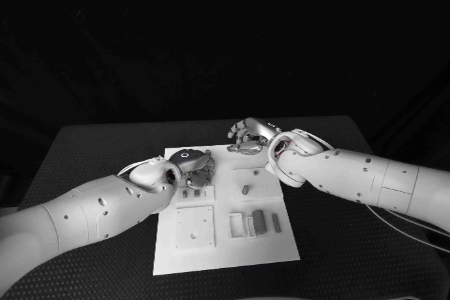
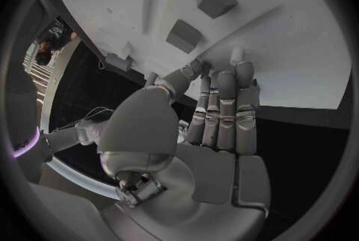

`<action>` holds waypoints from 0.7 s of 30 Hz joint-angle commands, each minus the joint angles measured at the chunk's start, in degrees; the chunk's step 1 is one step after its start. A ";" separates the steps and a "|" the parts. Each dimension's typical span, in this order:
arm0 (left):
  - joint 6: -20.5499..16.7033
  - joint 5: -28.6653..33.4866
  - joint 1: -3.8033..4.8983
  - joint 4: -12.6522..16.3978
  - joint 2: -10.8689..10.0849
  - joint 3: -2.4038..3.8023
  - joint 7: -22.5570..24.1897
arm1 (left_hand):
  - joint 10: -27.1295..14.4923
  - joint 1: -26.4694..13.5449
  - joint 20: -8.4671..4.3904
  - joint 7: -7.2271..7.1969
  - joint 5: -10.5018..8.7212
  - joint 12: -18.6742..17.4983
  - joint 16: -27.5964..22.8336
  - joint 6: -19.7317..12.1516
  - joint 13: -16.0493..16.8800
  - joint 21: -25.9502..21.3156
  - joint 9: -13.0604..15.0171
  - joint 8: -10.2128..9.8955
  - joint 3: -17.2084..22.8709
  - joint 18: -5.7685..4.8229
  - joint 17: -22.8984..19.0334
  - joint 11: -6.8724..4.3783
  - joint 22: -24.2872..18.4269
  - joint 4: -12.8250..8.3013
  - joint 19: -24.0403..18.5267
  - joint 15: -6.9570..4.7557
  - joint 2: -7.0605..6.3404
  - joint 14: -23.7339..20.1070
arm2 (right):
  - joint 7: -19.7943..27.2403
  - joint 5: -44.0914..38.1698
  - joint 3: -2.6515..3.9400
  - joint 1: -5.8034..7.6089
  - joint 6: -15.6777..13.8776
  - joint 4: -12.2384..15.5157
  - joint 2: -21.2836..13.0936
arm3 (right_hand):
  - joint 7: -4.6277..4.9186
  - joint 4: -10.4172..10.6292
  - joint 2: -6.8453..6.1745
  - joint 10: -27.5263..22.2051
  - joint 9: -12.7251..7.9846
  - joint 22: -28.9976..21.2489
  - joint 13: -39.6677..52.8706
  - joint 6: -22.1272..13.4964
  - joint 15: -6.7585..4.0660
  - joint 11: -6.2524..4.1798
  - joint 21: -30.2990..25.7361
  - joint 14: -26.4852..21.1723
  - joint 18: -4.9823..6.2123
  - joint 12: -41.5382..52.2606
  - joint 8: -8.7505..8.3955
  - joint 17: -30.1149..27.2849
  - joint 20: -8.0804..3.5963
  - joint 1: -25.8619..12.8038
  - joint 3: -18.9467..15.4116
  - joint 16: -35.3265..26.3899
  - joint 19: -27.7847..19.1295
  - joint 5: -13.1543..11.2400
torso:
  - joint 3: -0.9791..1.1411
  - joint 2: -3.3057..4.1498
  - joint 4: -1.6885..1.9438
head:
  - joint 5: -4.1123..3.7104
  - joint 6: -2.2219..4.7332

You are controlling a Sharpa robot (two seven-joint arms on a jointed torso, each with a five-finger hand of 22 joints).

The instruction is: Assemble the parts on the task board

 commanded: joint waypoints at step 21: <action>3.57 -5.17 -0.40 -1.10 0.96 -0.14 -1.38 | 3.36 1.76 -0.92 0.27 0.12 -0.17 3.14 2.28 1.26 2.27 -0.92 1.24 1.54 4.37 1.75 -0.88 2.75 -0.42 2.01 -1.09 1.95 1.70 | 0.56 0.06 0.01 -0.01 0.01 -0.02 0.09 | 0.33 0.07 0.09 -0.24 -0.12 0.13 -0.20 -0.11 -0.17 -0.03 -0.37 -0.14 -0.07 0.21 0.32 0.23 0.34 0.34 -0.44 -0.34 -0.18 0.17 | -0.06 -0.04 0.05 | -0.32 -0.33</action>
